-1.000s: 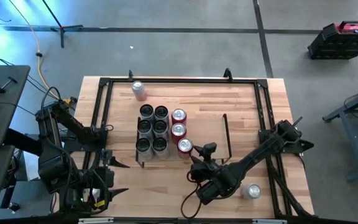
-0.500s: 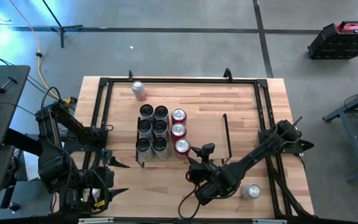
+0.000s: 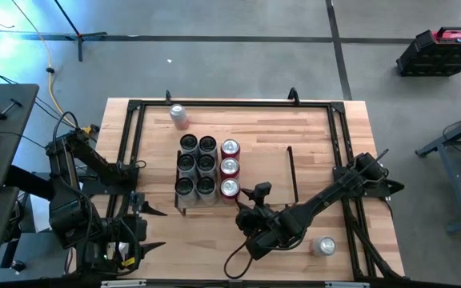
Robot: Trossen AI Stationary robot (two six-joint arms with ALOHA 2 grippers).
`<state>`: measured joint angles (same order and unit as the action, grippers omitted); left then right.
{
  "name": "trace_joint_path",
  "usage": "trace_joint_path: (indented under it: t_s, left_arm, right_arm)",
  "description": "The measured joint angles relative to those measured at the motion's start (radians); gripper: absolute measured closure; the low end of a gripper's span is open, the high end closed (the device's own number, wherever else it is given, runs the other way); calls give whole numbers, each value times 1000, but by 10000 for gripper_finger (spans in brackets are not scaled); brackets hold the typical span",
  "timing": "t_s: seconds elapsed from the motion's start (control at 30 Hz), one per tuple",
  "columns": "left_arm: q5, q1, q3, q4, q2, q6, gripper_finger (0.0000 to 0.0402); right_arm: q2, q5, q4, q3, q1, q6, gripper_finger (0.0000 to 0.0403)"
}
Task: Place canned beverage on shelf
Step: Put the red soda can aligned with the other red soda cans on the shelf
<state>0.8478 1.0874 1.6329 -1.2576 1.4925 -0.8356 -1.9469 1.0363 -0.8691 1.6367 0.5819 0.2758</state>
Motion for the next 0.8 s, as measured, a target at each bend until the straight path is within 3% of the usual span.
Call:
trace_joint_path:
  t_s: [0.47, 0.8]
  left_arm:
    - [0, 0, 0, 0, 0, 0, 67]
    - [0, 0, 0, 0, 0, 0, 67]
  right_arm:
    - [0, 6, 13, 12, 12, -40, 167]
    - [0, 33, -92, 178, 64, -51, 167]
